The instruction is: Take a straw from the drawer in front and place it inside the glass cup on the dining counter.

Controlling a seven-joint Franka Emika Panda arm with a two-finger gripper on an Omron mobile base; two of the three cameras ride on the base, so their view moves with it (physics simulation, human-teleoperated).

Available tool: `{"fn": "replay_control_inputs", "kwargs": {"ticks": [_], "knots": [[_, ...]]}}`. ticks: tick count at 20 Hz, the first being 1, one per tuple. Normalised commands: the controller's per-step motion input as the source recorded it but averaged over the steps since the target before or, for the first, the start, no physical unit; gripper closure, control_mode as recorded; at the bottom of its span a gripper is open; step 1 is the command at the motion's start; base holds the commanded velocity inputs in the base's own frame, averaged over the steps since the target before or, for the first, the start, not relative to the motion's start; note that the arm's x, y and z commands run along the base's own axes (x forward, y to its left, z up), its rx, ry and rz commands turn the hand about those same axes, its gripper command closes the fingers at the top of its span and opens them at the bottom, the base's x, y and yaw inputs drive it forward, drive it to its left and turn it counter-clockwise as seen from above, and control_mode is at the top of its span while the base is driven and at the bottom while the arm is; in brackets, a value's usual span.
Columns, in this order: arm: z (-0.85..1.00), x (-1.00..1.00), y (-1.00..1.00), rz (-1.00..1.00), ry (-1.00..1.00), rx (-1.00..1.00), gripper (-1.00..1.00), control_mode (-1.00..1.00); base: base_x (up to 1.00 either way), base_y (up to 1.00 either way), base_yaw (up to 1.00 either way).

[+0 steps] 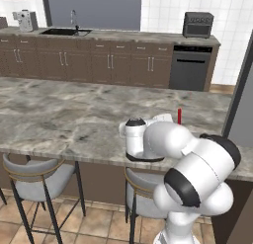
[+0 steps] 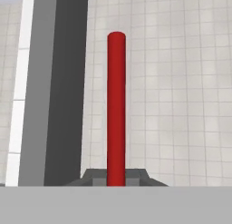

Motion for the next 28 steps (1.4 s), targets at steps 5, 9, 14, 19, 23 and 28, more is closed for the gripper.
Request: {"fn": "replay_control_inputs", "kwargs": {"ticks": [5,9,14,19,23,28], "knots": [[-0.10,0.08,-0.01,0.00,0.01,0.01,1.00,-1.00,0.00,0.00,0.00],[-0.04,0.15,0.00,0.00,0.00,0.00,1.00,-1.00,0.00,0.00,0.00],[-0.05,0.18,0.00,0.00,0.00,0.00,1.00,-1.00,0.00,0.00,0.00],[-0.13,0.05,-0.01,0.00,0.02,0.00,1.00,-1.00,0.00,0.00,0.00],[-0.20,0.00,-0.01,0.00,0.03,0.00,1.00,-1.00,0.00,0.00,0.00],[-0.15,0.02,-0.02,0.00,0.00,0.00,1.00,-1.00,0.00,0.00,0.00]]}}
